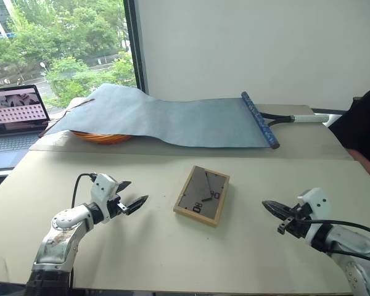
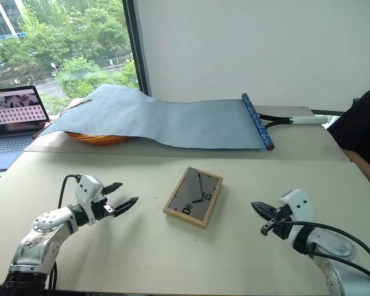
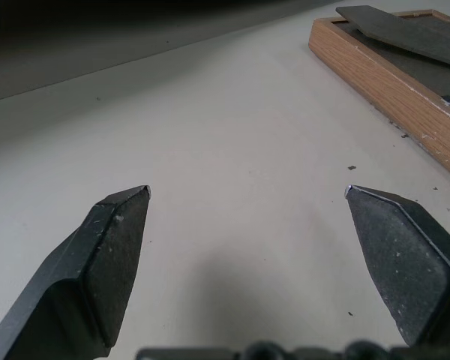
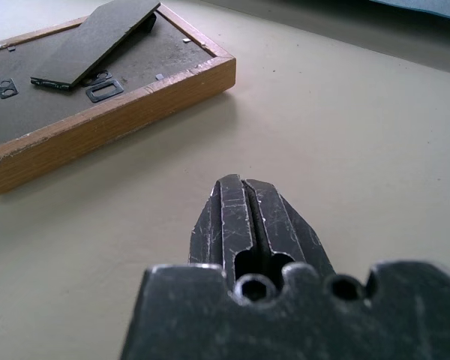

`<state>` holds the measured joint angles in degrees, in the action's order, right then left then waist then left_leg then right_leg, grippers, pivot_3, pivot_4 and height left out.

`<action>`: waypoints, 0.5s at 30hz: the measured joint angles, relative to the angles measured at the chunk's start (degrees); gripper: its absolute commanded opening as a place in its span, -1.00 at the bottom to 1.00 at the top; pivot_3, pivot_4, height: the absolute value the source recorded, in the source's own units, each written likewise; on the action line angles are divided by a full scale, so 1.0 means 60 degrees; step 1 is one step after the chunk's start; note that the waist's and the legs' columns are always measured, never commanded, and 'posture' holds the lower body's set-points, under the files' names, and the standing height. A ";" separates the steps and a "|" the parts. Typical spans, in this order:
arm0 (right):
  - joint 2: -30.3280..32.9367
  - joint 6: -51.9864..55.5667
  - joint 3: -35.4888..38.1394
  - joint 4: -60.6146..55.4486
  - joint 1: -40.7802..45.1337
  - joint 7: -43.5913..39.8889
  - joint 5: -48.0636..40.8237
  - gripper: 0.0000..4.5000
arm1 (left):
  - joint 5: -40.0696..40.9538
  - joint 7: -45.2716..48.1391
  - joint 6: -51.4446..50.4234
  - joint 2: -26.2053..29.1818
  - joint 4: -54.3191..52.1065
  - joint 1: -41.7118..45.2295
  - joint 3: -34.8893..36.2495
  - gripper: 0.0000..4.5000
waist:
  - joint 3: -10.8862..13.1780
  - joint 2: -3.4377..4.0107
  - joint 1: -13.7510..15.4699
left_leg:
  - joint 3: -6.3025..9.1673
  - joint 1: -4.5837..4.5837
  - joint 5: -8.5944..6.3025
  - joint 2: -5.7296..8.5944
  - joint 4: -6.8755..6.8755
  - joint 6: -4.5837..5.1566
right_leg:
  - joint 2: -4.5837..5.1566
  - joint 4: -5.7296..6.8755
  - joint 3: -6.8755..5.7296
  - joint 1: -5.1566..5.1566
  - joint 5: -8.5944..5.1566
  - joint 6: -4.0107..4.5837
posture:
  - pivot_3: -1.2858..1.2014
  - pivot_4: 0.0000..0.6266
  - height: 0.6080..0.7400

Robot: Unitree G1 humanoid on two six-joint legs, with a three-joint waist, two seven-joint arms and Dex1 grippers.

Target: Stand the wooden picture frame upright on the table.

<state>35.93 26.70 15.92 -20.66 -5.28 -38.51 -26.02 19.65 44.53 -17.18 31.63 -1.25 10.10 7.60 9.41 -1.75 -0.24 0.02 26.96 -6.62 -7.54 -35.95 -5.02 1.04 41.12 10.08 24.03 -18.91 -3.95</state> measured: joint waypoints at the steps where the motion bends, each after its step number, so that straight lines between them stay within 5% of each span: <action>1: 0.0000 0.0000 0.0000 0.0000 0.0000 0.0000 0.0000 -0.98 | 0.0000 0.0000 0.0000 0.0000 0.0000 0.0000 0.0000 1.00 | 0.0000 0.0000 0.0000 | 0.0001 0.0000 0.0000 0.0000 0.0000 0.0000 | 0.0000 0.0000 0.0000 0.0000 0.0000 0.0000 | 0.03 -0.52 -0.02; 3: 0.0020 0.0000 0.0001 0.0000 -0.0001 -0.0052 -0.0007 -0.98 | 0.0181 0.0355 -0.0263 0.0187 -0.0003 0.0011 -0.0026 1.00 | 0.0000 0.0000 -0.0006 | 0.0001 0.0002 0.0000 -0.0001 0.0001 0.0000 | 0.0000 0.0002 0.0000 0.0003 0.0000 0.0000 | 0.03 -0.52 -0.02; 5: 0.0266 0.0000 0.0016 0.0000 -0.0004 -0.0356 -0.0052 -1.00 | 0.0781 0.1000 -0.0843 0.0528 -0.0008 0.0154 0.0027 0.77 | 0.0001 0.0001 -0.0015 | 0.0001 0.0008 0.0000 0.0000 0.0000 0.0000 | 0.0000 0.0003 -0.0001 0.0007 -0.0001 -0.0001 | 0.03 -0.52 -0.02; 9: 0.1175 0.0219 -0.0276 0.0118 0.0656 -0.1150 -0.0196 -1.00 | 0.1200 0.1558 -0.1399 0.0839 0.0005 0.1008 -0.0062 0.18 | 0.0001 0.0001 -0.0029 | 0.0004 0.0007 0.0001 0.0000 -0.0013 0.0001 | 0.0000 0.0003 -0.0004 0.0001 -0.0007 -0.0020 | 0.03 -0.52 -0.02; 15: 0.1417 0.0195 -0.2147 0.1344 0.2972 -0.1333 0.0990 -1.00 | 0.0008 0.1486 -0.1348 0.0299 0.0580 0.2511 -0.1922 -0.70 | 0.0000 0.0002 -0.0068 | 0.0009 0.0019 -0.0001 0.0006 -0.0011 0.0004 | 0.0000 -0.0002 -0.0004 0.0002 0.0012 0.0011 | 0.03 -0.52 -0.02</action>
<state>44.43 27.87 3.03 -12.60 12.55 -46.51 -20.08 19.70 53.45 -25.27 33.42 2.23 25.16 -3.94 9.40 -1.73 -0.65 0.08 27.07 -6.63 -7.50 -36.02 -4.99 1.04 41.10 10.05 24.04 -18.83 -3.89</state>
